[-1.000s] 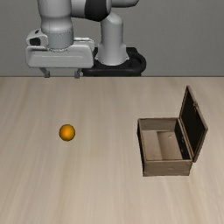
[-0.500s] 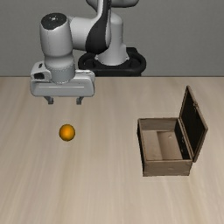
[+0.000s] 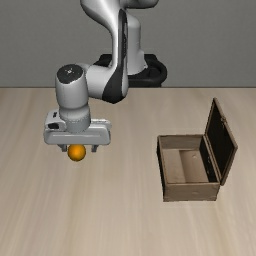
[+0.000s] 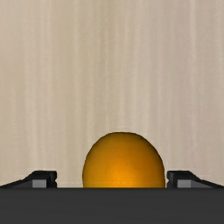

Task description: Pick up the orange and put it in the box

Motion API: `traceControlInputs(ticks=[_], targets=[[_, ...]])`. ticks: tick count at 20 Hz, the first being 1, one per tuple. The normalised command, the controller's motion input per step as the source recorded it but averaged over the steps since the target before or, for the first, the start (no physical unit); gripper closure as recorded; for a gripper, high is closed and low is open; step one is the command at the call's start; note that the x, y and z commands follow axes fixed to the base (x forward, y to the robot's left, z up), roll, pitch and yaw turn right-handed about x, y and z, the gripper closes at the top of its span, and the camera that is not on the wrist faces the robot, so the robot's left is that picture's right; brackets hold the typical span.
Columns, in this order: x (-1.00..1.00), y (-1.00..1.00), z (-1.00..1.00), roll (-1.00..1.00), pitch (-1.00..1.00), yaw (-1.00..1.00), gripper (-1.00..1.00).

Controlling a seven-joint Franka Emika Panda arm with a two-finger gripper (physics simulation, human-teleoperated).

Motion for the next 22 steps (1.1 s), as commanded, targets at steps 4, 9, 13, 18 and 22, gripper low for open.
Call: traceControlInputs(ticks=[4,9,13,18,22], targets=[[0.00,0.00,-0.75,0.00,0.00,0.00,1.00],[0.00,0.00,0.00,0.00,0.00,0.00,1.00],[0.00,0.00,0.25,0.00,0.00,0.00,1.00],[0.00,0.00,0.40,0.00,0.00,0.00,1.00],[0.00,0.00,1.00,0.00,0.00,0.00,1.00]])
